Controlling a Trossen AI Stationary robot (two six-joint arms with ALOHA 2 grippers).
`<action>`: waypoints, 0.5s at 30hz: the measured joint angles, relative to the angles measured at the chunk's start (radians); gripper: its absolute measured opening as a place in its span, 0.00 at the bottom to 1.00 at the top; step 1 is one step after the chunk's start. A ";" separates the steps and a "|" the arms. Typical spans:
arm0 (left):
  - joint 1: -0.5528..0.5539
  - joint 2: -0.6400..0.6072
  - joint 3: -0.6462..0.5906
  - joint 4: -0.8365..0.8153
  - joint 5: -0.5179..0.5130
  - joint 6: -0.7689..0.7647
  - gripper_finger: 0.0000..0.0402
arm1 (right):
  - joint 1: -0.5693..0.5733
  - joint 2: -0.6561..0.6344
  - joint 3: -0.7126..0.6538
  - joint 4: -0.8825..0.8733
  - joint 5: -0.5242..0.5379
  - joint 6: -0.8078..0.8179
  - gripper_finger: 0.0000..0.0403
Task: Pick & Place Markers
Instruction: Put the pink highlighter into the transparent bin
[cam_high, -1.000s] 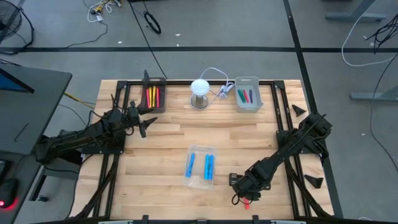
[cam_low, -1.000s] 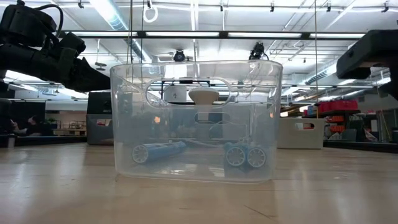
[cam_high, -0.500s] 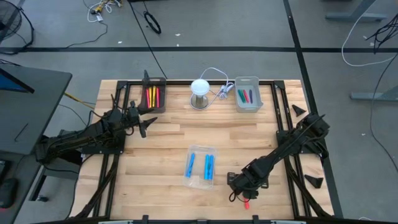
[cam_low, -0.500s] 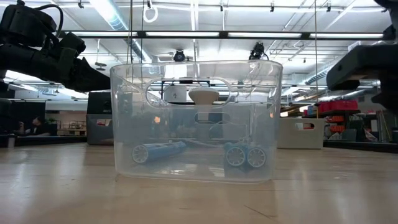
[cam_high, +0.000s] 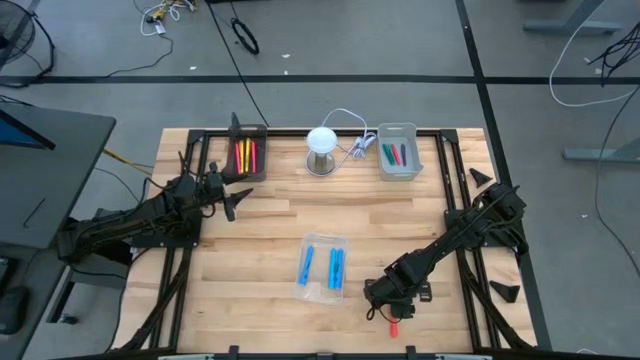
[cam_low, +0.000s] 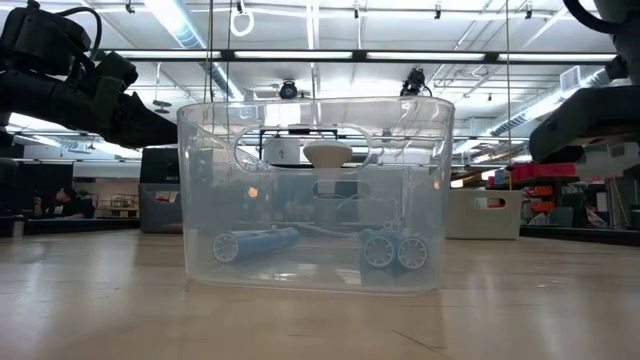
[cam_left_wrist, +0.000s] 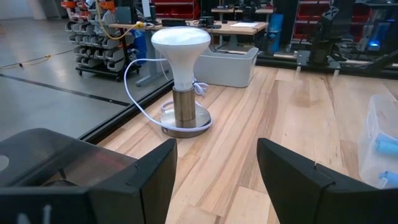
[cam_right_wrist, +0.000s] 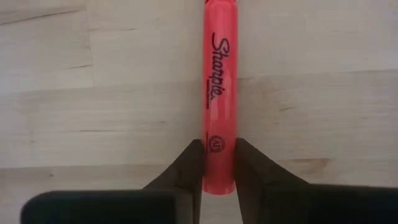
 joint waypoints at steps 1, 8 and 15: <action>0.000 0.000 0.000 0.000 0.000 0.000 0.57 | -0.002 0.000 0.000 0.001 -0.001 0.000 0.15; 0.000 0.000 0.000 0.000 0.000 0.000 0.57 | -0.003 -0.002 0.000 0.002 0.002 0.092 0.15; 0.000 0.000 0.000 0.000 0.000 0.000 0.57 | 0.010 -0.060 -0.002 0.004 0.014 0.420 0.15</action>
